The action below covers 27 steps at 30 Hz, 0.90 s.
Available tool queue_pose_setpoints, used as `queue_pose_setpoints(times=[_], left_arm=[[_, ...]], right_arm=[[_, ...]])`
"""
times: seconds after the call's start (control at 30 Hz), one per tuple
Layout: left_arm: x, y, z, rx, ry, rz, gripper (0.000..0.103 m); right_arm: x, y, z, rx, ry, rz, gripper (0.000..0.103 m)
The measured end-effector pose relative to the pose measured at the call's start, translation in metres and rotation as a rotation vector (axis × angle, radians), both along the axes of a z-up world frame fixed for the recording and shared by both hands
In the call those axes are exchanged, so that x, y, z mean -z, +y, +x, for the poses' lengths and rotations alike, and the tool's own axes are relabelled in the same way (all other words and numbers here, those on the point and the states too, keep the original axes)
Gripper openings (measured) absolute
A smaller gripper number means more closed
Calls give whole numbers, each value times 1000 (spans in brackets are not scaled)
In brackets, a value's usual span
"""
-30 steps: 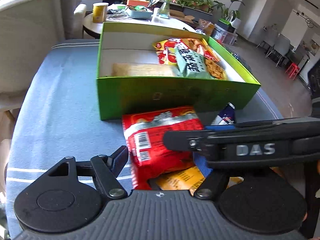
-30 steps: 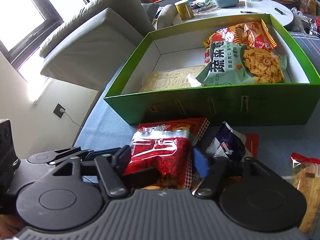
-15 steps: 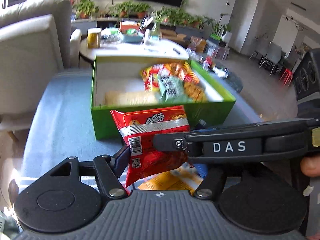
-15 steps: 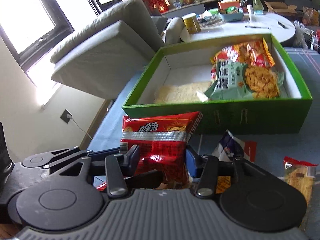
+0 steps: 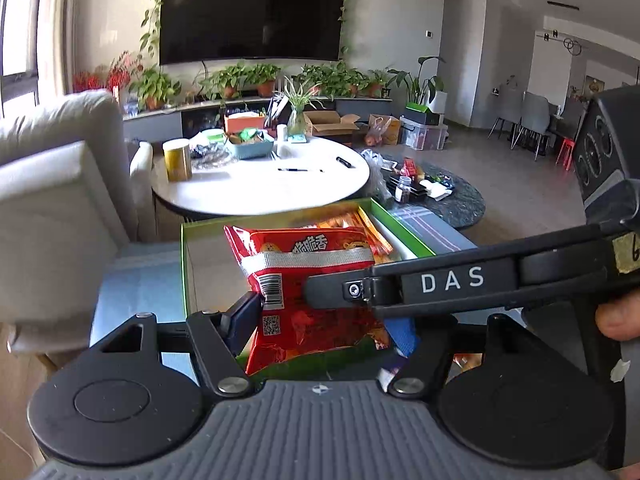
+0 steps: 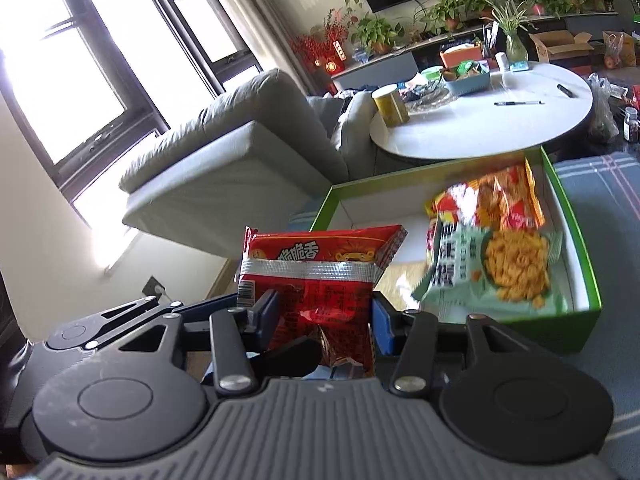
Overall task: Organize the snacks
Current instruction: 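Grasp the red chip bag with the right gripper, drop it into the box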
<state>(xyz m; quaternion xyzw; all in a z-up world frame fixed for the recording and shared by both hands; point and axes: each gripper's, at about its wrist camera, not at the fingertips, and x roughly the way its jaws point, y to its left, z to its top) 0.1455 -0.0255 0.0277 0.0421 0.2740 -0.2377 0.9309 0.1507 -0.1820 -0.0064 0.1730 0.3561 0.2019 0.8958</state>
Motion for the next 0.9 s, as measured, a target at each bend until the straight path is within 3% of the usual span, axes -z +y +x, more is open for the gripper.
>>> queue_pose_setpoints(times=[0.23,0.9], left_arm=[[3,-7,29,-16,-8,32,64],[55,4,74,-42,156,20,64]], right_arm=[[1,-4,27,5,-2,10,49],[49,7,62,-21,123,-22,50]])
